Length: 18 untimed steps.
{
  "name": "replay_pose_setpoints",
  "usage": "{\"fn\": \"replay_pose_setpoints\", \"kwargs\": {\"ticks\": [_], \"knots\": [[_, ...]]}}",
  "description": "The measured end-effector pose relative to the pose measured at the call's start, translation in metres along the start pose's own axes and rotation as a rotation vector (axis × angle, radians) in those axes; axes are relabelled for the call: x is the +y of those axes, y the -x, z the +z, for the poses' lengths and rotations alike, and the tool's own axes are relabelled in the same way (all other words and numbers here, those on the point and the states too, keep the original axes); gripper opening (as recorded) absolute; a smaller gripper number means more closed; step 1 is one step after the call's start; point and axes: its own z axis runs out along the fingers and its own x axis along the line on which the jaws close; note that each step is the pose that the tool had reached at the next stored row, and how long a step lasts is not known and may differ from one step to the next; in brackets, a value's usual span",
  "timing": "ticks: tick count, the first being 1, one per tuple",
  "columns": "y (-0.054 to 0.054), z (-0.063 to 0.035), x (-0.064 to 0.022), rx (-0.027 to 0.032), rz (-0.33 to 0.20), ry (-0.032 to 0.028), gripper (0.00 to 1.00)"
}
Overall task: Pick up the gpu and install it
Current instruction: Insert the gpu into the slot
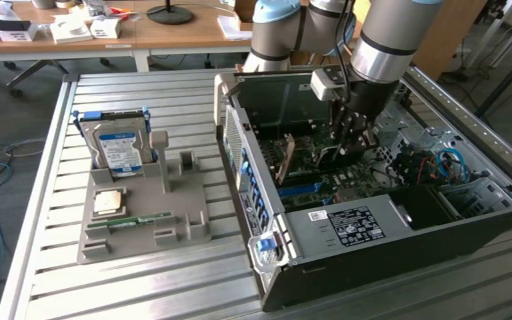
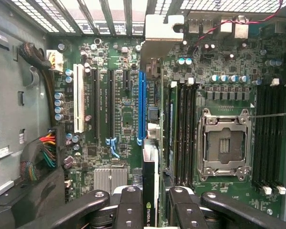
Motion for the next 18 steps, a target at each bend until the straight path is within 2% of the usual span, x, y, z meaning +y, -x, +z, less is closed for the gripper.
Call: {"fn": "replay_pose_setpoints", "kwargs": {"ticks": [4,13,18], "knots": [[0.0,0.0001,0.001,-0.0001,0.0,-0.0001,0.26],[0.0,0.0003,0.0107,-0.0001,0.0,-0.0001,0.26],[-0.001,0.0003,0.012,-0.0001,0.0,0.0,0.26]]}}
